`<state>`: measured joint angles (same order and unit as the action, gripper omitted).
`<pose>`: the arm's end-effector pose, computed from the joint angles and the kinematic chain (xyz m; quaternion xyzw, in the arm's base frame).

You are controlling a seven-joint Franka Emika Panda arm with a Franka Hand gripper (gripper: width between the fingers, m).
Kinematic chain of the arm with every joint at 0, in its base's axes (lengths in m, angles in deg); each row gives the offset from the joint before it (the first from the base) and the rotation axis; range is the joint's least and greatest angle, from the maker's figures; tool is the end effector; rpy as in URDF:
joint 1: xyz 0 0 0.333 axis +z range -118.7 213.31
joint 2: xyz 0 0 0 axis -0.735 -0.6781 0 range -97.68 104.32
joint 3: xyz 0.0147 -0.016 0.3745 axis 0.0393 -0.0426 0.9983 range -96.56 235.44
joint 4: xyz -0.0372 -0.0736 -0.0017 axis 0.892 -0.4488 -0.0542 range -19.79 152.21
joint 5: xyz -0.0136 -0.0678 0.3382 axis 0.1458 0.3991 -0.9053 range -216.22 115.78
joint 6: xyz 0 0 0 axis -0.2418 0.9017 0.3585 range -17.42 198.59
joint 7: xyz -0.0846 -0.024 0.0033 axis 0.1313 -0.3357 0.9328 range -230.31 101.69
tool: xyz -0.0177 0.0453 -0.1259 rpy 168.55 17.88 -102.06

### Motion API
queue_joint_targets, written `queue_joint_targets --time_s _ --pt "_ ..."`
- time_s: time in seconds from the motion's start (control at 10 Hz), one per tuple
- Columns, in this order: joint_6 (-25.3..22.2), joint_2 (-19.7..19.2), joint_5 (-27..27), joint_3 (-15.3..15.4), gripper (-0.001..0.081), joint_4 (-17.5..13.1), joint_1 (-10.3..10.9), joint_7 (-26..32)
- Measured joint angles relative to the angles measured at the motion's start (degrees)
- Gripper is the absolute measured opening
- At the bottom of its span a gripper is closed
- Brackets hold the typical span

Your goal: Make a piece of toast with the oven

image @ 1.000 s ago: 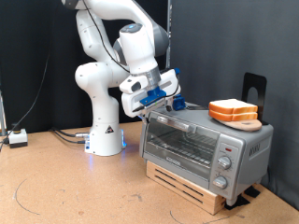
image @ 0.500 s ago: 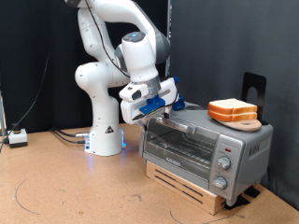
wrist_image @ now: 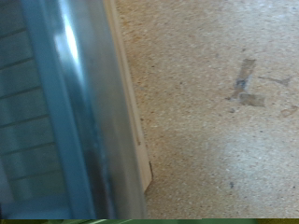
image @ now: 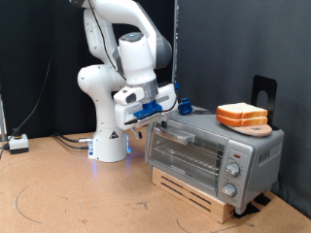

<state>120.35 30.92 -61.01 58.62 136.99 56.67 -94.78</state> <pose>0.2973 -0.0022 0.4036 -0.9380 0.3279 0.0049 0.1121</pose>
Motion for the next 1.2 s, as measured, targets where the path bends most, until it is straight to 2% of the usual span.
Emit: queue_joint_targets --time_s 0.6,0.8,1.2 --pt "4.26 -5.91 2.42 -0.21 0.0809 -1.98 -5.12 -0.23" --pt "6.32 -8.38 2.46 -0.51 0.0809 -2.68 -5.70 -0.17" --pt "10.76 -14.52 1.96 -0.38 0.0809 -3.94 -5.51 -0.18"
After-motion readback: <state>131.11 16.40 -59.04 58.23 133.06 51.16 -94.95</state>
